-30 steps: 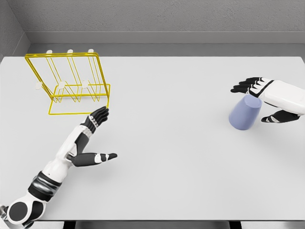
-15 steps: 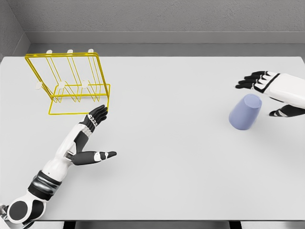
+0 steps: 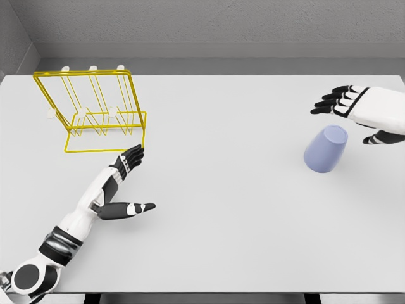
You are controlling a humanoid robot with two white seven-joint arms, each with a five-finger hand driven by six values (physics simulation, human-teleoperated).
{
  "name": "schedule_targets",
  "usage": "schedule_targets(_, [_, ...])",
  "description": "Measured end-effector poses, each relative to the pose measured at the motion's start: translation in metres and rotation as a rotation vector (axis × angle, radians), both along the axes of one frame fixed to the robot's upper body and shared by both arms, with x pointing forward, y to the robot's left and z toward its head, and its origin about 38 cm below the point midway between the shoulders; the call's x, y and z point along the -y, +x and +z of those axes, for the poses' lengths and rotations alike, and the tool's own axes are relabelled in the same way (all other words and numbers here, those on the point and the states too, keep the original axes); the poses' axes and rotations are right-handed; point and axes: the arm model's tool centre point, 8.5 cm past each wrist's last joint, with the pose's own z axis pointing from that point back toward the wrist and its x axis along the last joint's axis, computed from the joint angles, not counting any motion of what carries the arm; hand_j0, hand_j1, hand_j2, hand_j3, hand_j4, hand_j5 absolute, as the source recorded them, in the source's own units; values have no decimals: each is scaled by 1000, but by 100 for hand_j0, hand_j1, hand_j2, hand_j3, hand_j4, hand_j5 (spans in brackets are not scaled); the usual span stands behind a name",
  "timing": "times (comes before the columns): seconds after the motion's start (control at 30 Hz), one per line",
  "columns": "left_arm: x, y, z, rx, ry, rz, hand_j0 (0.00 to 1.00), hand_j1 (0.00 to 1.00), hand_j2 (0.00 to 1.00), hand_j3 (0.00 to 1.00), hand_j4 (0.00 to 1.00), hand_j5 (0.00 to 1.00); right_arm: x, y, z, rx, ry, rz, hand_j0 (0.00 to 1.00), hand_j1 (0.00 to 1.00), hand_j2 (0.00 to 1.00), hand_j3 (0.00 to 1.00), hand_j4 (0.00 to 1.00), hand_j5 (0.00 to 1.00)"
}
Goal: Place the cup on the cup holder with both arms
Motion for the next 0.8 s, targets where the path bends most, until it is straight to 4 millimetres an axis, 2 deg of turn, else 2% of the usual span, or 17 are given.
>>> schedule_targets(0.13, [1, 0, -1, -9, 4, 2, 100, 100, 100, 100, 100, 100, -8, -1, -17, -33, -22, 18, 100, 100, 100, 100, 100, 100])
schedule_targets(0.8, [2, -1, -4, -24, 12, 1, 100, 100, 100, 100, 100, 100, -11, 8, -37, -48, -51, 2, 100, 100, 100, 100, 100, 100])
